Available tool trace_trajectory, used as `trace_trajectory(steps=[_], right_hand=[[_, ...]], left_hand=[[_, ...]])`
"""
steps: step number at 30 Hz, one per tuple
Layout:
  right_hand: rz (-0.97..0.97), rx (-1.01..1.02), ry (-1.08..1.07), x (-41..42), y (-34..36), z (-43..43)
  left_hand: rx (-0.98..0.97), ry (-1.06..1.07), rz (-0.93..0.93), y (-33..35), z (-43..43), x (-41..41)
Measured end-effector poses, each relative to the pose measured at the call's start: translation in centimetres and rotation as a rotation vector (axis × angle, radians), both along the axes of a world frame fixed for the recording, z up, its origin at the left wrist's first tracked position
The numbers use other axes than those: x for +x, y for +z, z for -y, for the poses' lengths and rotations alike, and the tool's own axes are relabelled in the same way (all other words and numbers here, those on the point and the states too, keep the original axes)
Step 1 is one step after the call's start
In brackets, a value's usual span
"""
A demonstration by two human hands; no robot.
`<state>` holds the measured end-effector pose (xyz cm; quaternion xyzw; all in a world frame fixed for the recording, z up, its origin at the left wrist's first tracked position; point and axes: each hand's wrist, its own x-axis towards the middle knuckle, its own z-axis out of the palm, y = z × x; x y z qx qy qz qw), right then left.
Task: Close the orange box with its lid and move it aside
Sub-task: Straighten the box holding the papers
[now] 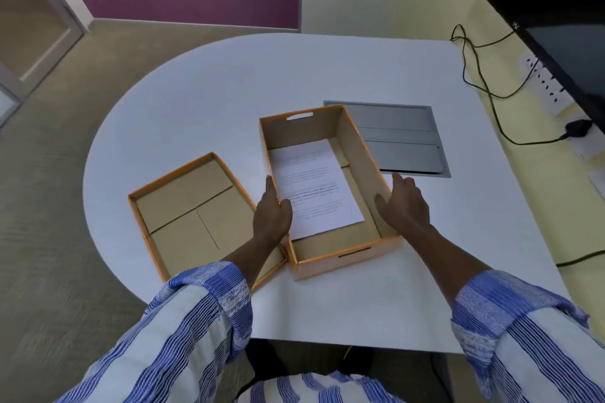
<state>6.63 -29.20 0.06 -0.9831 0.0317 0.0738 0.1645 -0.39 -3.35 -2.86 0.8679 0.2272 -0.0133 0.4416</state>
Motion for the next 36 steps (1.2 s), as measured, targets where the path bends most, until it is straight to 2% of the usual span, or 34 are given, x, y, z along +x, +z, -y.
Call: trace_trajectory(steps=[6,11,23,27,31,36], right_hand=[[0.023,0.079,-0.101,-0.5,0.0,1.6],[0.085,0.072,-0.221,-1.5,-1.2,3.5],[0.14,0.063,-0.222,-3.6,-2.1,2.9],[0.246,0.009,-0.108,-2.4,-1.2,0.7],[0.324,0.111,0.146,-1.1,-0.2,-5.2],[0.226,0.23,0.453,-1.9,0.0,-15.7]], left_hand=[[0.018,-0.175,0.039,0.0,1.6,-0.3],[0.001,-0.215,0.066,-0.5,2.2,-1.3],[-0.069,-0.265,0.074,-2.3,1.4,-2.6],[-0.067,-0.107,0.062,-2.7,-0.3,-2.6],[0.043,0.06,0.029,-3.3,-4.4,-3.7],[0.195,0.28,-0.031,-4.3,-10.3,-6.9]])
